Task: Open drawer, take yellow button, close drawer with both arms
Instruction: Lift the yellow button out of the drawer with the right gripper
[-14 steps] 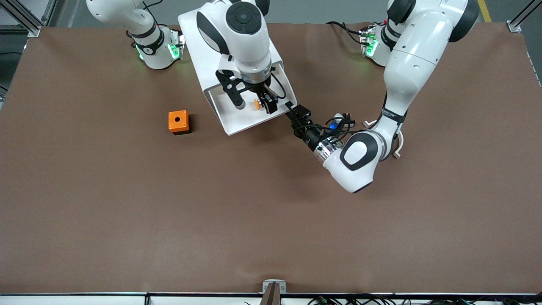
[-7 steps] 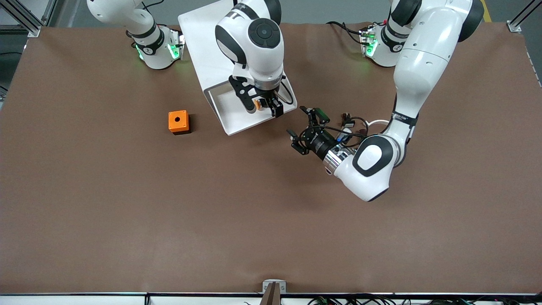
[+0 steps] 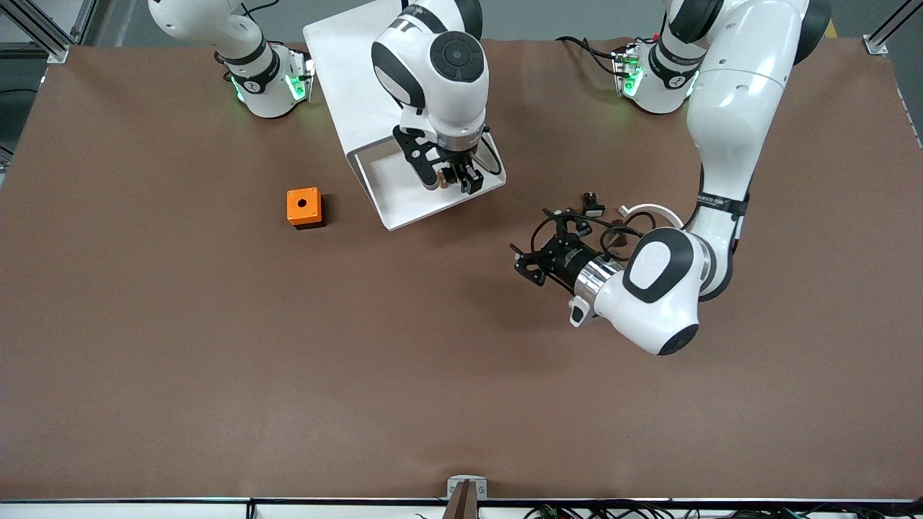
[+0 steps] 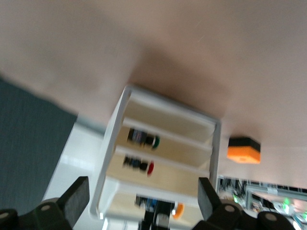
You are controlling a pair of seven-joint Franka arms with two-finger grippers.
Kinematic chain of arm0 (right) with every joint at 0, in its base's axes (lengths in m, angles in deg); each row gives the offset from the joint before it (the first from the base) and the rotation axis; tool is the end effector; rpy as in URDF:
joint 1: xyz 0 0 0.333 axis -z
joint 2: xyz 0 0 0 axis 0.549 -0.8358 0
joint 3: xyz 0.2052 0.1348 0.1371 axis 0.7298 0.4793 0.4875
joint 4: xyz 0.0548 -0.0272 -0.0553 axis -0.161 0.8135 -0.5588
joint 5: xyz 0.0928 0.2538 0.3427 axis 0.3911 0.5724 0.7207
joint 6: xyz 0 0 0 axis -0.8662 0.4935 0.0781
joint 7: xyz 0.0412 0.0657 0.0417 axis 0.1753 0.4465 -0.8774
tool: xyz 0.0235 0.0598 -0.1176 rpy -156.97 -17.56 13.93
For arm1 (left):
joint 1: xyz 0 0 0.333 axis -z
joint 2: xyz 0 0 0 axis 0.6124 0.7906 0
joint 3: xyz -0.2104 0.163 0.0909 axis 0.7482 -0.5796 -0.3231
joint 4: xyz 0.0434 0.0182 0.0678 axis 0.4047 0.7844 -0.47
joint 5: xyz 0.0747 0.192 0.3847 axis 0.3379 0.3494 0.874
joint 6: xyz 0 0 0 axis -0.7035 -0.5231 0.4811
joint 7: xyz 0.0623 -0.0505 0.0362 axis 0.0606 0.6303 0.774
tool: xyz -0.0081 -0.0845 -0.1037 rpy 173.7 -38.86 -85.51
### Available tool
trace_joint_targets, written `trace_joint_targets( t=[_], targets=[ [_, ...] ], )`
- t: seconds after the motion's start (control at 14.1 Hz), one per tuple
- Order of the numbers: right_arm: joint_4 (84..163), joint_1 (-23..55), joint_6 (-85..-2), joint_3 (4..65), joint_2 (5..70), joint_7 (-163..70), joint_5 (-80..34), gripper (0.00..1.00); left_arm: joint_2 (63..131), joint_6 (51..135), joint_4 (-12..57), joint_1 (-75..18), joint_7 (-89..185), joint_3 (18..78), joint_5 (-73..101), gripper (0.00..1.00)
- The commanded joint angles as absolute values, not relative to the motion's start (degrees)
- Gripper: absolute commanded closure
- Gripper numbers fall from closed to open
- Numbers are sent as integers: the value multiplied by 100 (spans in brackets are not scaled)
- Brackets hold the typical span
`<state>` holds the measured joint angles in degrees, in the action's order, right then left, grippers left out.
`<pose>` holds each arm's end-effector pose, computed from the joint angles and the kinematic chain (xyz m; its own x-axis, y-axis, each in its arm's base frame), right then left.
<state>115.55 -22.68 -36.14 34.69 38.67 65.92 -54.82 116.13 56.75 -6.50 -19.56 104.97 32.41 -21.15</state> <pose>0.4212 0.5394 0.3278 0.5240 -0.8514 -0.0230 -0.8461 -0.5235 0.1007 0.6155 -0.3366 0.2477 0.3015 0.4890 -0.8185 0.6813 -0.7111 -0.1738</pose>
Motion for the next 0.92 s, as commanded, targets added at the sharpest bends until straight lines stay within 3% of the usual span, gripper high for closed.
trace_joint_targets(
  t=[0.0, 0.07, 0.14, 0.35, 0.5, 0.85],
  targets=[
    [11566, -2401, -3509, 3399, 3885, 6696, -5534, 77, 11221, 6419, -592, -1799, 9821, 3197, -1412, 1],
    [11557, -2392, -3474, 3399, 3894, 6696, -5534, 96, 11124, 6700, -592, -1686, 9715, 3198, -1079, 1],
    [11539, -2357, -3448, 3399, 3902, 6653, -5534, 100, 11001, 6920, -583, -1615, 9653, 3198, -771, 1],
    [11207, -2130, -3255, 3355, 3964, 6285, -5482, 100, 10772, 7518, -557, -1308, 9626, 3180, 222, 1],
    [10689, -1752, -2633, 3364, 3964, 5602, -5455, 100, 10763, 7914, -539, -1106, 9687, 3189, 907, 1],
    [10572, -304, -2358, 3338, 4113, 2309, -5464, 100, 10806, 8426, -478, -780, 10258, 3180, 1744, 1]
  ],
)
